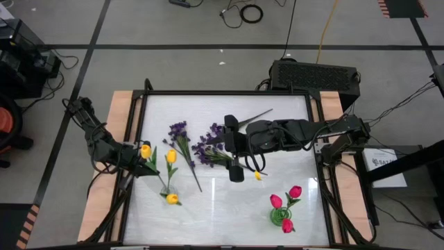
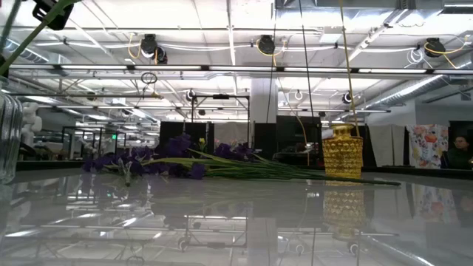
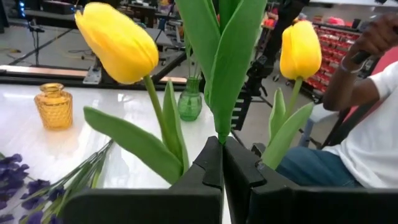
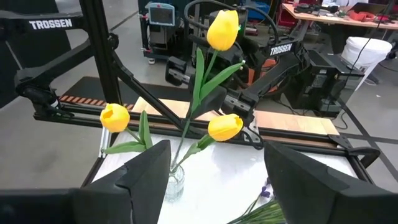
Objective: Sort flowers into vase by color
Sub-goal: Put the yellow flower into the transparent vase
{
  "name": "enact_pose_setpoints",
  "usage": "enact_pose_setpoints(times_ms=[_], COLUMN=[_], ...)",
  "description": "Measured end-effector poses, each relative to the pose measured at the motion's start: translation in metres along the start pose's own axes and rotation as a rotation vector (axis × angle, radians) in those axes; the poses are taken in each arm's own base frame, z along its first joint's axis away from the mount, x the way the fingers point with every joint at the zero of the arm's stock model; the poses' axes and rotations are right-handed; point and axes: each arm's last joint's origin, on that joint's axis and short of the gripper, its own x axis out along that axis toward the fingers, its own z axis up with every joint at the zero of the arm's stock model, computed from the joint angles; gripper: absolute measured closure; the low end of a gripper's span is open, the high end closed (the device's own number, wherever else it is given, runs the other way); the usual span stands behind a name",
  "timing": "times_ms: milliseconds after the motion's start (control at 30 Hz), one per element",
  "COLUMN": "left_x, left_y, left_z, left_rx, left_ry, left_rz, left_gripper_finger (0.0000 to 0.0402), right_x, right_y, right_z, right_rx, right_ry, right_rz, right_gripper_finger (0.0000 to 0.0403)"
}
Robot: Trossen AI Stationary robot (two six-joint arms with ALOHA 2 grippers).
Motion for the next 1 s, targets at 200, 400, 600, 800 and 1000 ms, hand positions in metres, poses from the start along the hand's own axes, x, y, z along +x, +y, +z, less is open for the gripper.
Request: enact_pose_setpoints(times_ms=[200,400,600,800,1000], left_x=[0.000,0.000,0.002,0.006,0.011], left_y=[0.000,0.001,0.000,-0.003,-0.005], left_z=[0.001,-0.003,-0.005,-0.008,-0.012], left_rx=[0.014,0.038,0.052,0.064,0.081], left_ry=[-0.009,0.028,0.048,0.090,0.128], left_rz=[0.005,0.008,0.007,-0.046,-0.050], left_gripper_finger=[0.0401,0.0401,0.0401,0.0392,0.0363], right_x=[0.000,0.000,0.000,0.000,0.000], right_y=[0.000,0.000,0.000,0.000,0.000], right_z=[0.000,0.000,0.000,0.000,0.002], right_rx=[-0.006,-0.007,-0.007,-0.007,-0.008], right_ry=[-0.002,-0.002,-0.002,-0.002,-0.017], right_rz=[0.000,0.000,0.000,0.000,0.000], right_gripper_finger=[0.0152,0.0152,0.0152,0.0152,0.0152])
